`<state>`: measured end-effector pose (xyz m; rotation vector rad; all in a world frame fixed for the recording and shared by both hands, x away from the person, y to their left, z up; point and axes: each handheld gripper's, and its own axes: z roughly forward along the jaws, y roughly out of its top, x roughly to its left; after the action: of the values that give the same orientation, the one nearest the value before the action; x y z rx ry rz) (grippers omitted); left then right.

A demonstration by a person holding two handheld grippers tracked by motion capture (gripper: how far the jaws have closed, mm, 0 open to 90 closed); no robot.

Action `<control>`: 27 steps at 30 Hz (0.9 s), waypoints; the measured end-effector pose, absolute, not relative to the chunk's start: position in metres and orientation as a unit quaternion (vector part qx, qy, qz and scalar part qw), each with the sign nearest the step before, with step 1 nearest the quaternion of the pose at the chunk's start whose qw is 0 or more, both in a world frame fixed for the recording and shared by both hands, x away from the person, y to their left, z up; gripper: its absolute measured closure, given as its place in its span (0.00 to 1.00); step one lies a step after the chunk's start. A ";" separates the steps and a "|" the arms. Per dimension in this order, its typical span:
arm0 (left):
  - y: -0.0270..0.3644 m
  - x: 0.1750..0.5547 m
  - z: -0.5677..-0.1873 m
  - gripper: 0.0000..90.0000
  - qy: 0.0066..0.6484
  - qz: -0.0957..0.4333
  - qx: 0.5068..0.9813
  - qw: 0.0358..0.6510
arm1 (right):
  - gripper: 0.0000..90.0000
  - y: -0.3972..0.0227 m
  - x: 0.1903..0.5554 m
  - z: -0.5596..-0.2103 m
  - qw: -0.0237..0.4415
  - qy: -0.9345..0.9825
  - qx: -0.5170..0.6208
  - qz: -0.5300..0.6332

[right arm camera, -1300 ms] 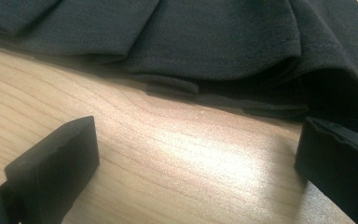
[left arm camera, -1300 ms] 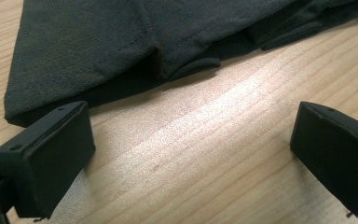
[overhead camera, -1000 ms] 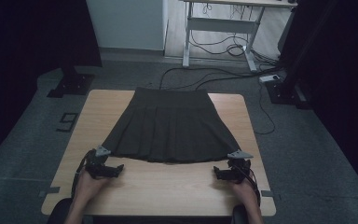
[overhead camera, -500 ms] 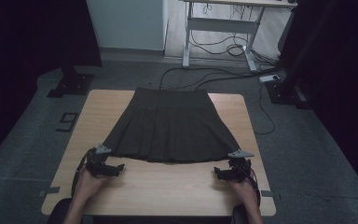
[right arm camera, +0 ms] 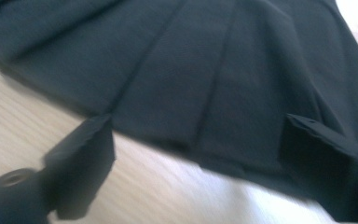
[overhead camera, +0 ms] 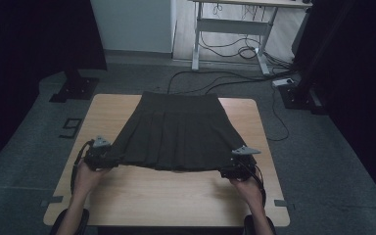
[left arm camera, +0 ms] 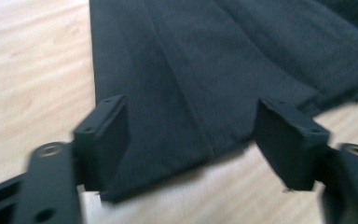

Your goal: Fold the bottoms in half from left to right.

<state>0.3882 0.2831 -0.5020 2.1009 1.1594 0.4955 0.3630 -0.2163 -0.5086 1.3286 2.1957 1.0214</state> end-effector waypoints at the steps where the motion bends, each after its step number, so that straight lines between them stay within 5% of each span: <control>1: 0.281 0.394 -0.503 0.39 0.446 0.193 0.807 0.336 | 0.16 -0.208 0.371 -0.506 0.185 0.781 0.472 0.364; 6: 0.277 0.415 -0.518 0.64 0.458 0.205 0.806 0.315 | 0.28 -0.196 0.386 -0.512 0.180 0.783 0.483 0.348; 9: 0.278 0.420 -0.532 0.69 0.469 0.196 0.807 0.302 | 0.38 -0.191 0.393 -0.527 0.178 0.786 0.493 0.327; 18: 0.274 0.410 -0.537 0.68 0.477 0.169 0.802 0.317 | 0.41 -0.197 0.399 -0.539 0.196 0.795 0.495 0.291; 27: 0.230 0.386 -0.535 0.61 0.435 0.136 0.830 0.322 | 0.40 -0.233 0.420 -0.539 0.208 0.780 0.516 0.286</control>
<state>0.3857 0.2300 -0.5349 2.1802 1.1411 0.3580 0.4198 -0.2334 -0.5395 1.4359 2.1727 0.7957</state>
